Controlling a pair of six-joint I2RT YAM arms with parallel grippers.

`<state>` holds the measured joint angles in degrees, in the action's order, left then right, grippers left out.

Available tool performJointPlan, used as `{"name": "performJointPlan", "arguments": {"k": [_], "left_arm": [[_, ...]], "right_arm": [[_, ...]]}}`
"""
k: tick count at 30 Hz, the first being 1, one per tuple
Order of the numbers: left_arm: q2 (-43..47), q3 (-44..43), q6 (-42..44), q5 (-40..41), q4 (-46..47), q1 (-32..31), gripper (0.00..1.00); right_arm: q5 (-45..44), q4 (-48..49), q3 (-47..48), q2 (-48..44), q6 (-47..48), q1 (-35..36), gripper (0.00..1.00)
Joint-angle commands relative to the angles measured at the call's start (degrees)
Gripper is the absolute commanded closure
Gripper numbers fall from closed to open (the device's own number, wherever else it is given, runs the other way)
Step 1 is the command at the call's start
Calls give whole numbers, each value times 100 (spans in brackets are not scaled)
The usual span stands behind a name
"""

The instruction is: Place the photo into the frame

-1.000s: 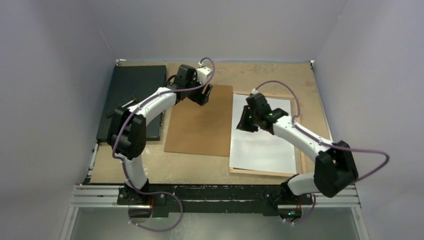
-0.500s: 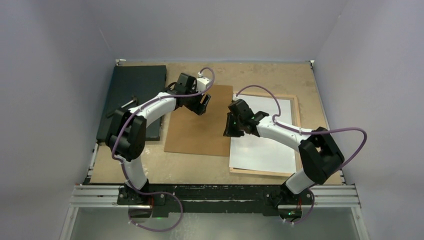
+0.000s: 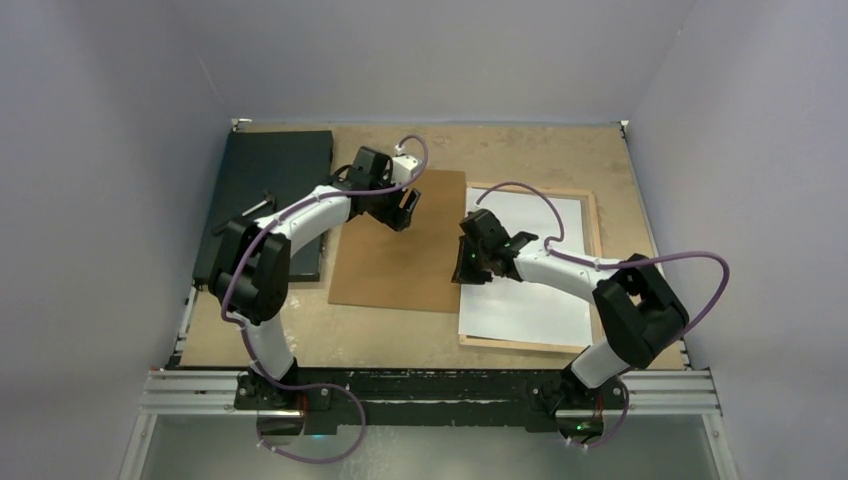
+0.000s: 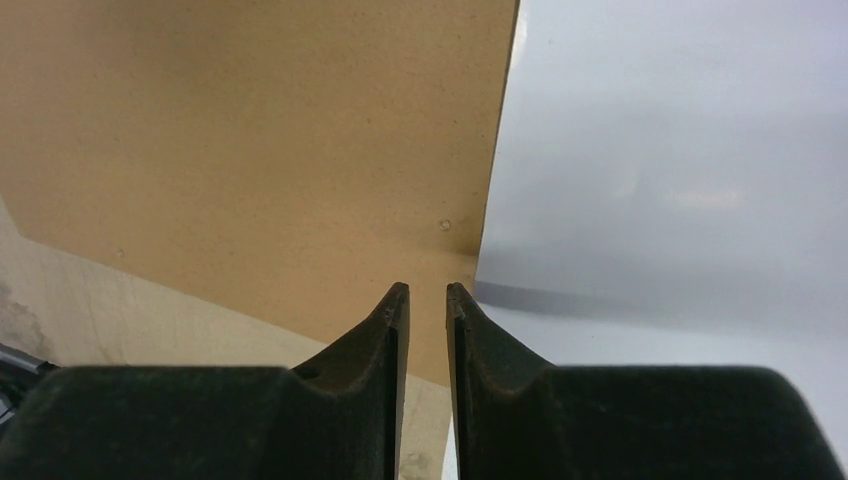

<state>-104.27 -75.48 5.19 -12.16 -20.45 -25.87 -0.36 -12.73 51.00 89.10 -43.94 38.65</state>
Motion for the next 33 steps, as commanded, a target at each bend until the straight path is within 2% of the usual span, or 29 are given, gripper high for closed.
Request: {"name": "performJointPlan", "arguments": {"k": [1,33], "left_arm": [[305,62,87,3,94,63,32],[326,110,122,3,134,81,32]], "right_arm": [[173,48,-177,-140,-114,2,78],[44,-116,-447,-315,-261,-16,76]]}}
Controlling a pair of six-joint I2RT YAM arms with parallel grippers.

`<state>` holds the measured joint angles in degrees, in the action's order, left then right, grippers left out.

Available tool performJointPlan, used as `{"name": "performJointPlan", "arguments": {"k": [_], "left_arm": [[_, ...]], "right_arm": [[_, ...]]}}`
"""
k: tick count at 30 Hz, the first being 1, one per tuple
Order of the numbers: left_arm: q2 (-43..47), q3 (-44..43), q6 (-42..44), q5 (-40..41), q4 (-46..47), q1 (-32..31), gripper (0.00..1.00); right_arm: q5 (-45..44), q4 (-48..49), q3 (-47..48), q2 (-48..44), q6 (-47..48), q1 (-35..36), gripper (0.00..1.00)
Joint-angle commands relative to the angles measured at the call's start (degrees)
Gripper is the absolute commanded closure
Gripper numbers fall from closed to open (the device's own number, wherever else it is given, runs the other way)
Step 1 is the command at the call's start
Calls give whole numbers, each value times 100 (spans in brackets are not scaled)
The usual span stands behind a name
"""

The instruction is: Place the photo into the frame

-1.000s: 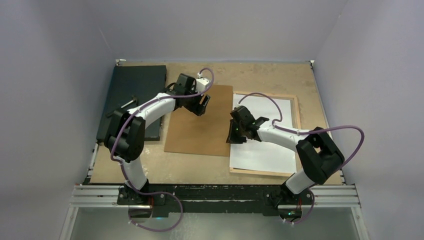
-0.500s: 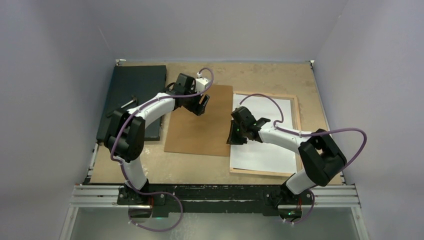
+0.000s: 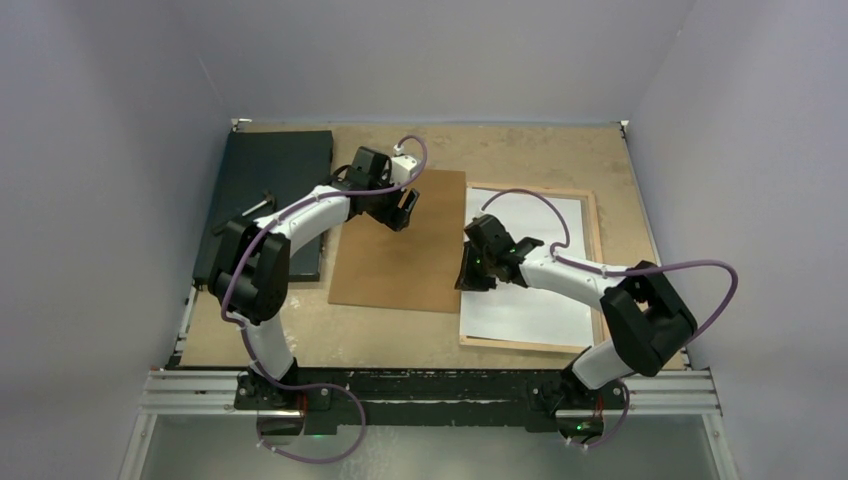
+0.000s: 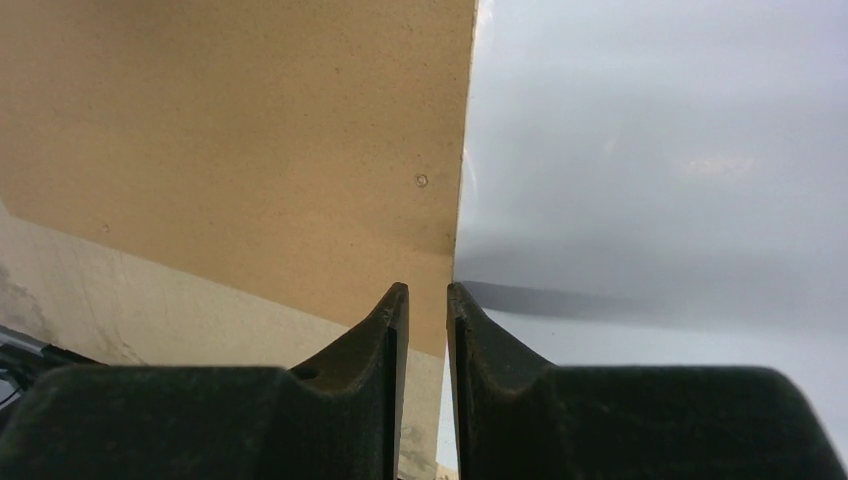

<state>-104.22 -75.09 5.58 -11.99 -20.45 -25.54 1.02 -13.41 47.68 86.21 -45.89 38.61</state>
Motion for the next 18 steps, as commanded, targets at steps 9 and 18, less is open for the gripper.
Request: {"name": "performJointPlan", "arguments": {"k": [9,18], "left_arm": [[314,68,66,-36,152,58,32],[328,73,52,-59,150,57,32]], "right_arm": [[-164,-159,-224,-192,-63,-105,76],[-271,-349,-398,-429,57,-267,76]]}}
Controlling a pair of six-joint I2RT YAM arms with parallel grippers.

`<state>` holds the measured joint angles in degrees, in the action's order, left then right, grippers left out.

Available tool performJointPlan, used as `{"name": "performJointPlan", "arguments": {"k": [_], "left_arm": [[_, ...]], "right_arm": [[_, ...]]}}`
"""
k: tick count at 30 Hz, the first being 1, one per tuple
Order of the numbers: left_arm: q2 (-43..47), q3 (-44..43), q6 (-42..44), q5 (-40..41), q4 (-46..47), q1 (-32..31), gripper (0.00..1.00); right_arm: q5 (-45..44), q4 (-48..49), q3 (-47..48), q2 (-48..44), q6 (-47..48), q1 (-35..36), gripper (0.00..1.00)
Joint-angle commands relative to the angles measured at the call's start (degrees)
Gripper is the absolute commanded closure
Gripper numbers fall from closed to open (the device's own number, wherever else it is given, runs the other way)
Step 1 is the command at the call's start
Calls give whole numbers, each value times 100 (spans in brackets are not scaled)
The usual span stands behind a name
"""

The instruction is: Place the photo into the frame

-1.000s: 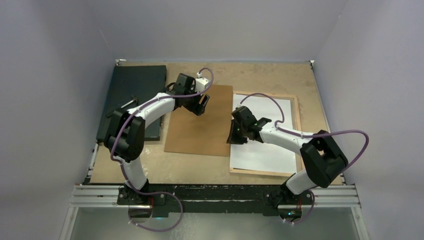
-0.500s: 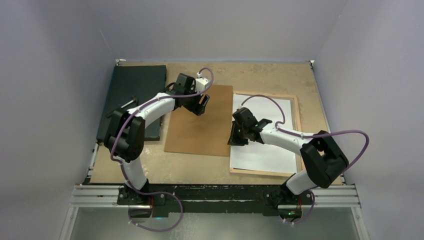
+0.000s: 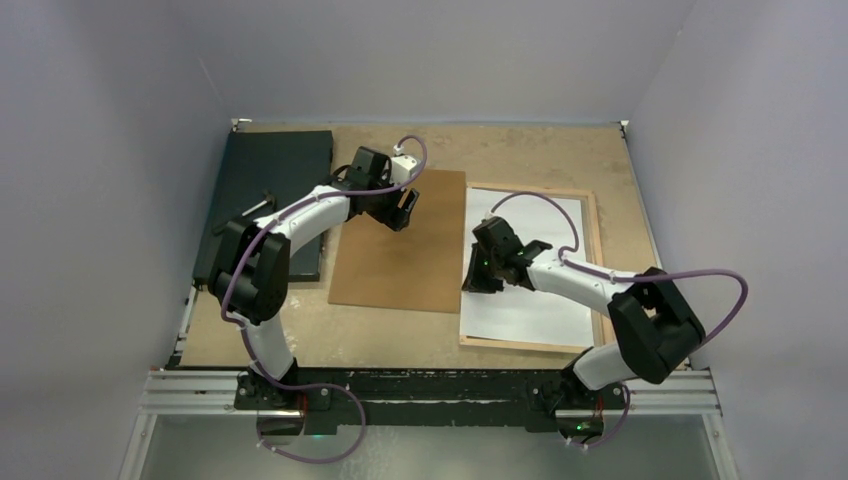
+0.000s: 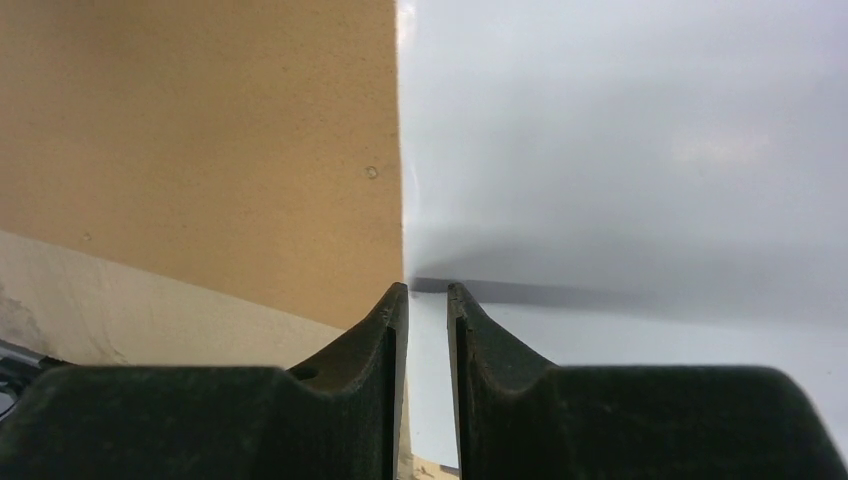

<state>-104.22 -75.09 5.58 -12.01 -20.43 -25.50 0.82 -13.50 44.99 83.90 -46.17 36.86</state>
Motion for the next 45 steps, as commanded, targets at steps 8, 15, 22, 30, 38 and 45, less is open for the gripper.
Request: {"name": "performJointPlan", "arguments": {"k": [8,15,22,30,38,45], "left_arm": [[345,49,43,-82,141,52,32],[309,2,35,-67,113,84,32],[345,16,94,-47,29,158,31],[368,78,109,-82,40,212,31],[410,73,115,-92,31,227,31],[422,75,129,-107,29,243,31]], "right_arm": [[-572,-444,478,-334,335,-98,75],[-508,-351,958,240,415,-65,76],[-484,-352,1802,1085,634,-90,76],[-356,-108,1413,1051,536,-241,78],[-129,106,998,1064,526,-440,79],[-187,33,888,850,534,-526,79]]}}
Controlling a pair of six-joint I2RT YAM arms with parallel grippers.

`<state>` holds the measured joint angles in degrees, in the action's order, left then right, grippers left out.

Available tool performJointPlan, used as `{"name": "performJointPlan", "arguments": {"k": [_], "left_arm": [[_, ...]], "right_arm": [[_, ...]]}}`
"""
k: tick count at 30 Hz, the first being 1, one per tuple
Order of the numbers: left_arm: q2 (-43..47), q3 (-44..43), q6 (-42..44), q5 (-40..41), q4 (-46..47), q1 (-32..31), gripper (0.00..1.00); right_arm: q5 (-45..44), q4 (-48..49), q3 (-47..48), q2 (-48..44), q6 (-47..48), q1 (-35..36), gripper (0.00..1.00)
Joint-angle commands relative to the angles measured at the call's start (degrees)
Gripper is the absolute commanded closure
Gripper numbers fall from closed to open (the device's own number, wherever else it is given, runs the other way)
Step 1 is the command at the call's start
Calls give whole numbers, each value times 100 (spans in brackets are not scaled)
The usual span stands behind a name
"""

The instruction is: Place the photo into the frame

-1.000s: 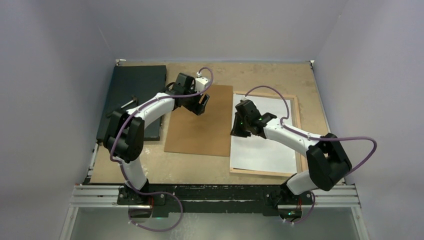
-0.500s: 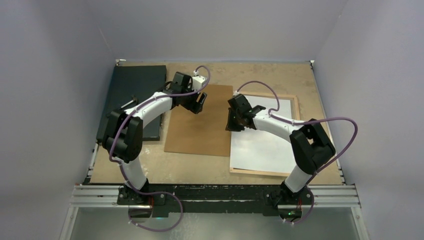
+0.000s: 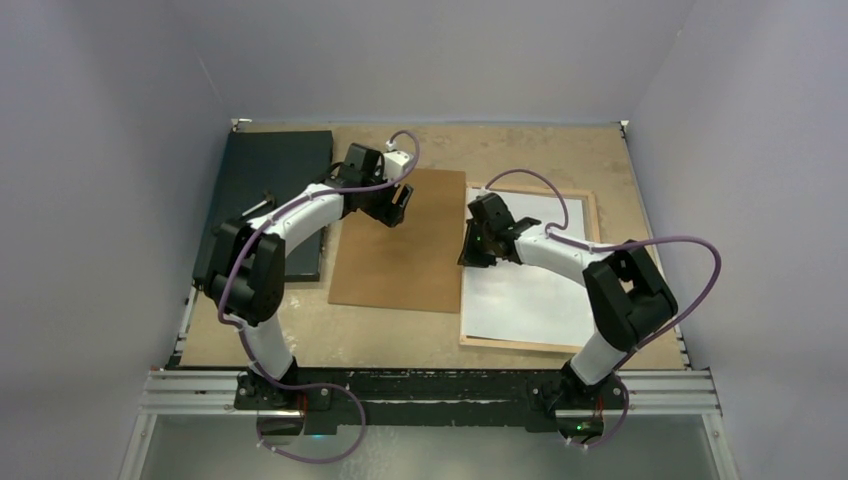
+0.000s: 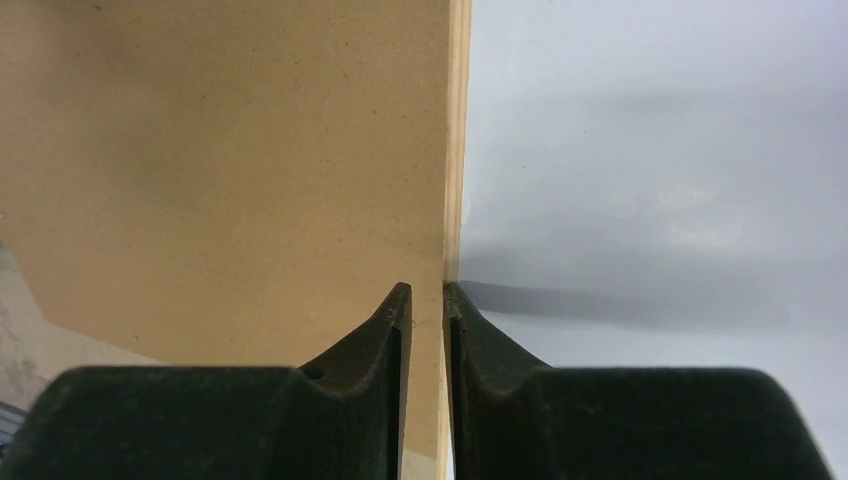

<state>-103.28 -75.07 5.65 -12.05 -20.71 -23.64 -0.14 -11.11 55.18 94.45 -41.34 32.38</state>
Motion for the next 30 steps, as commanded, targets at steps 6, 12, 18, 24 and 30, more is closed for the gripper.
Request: {"name": "performJointPlan", "arguments": {"k": [6,12,18,24,30], "left_arm": [[321,73,108,-123,66,57,31],[331,87,106,-121,64,77,31],[334,71,113,-131,65,87,31],[298,-131,239,-68,-142,242,29],[229,-475,754,157,-647,817,28]], "right_arm": [[-135,-295,-220,-371,124,-176,79],[-88,-270,-327,-419,138,-215,79],[-2,-324,-134,-535,143,-215,79],[-233,-425,755,-651,232,-207,60],[-379,-188,1720,384,172,266,40]]}}
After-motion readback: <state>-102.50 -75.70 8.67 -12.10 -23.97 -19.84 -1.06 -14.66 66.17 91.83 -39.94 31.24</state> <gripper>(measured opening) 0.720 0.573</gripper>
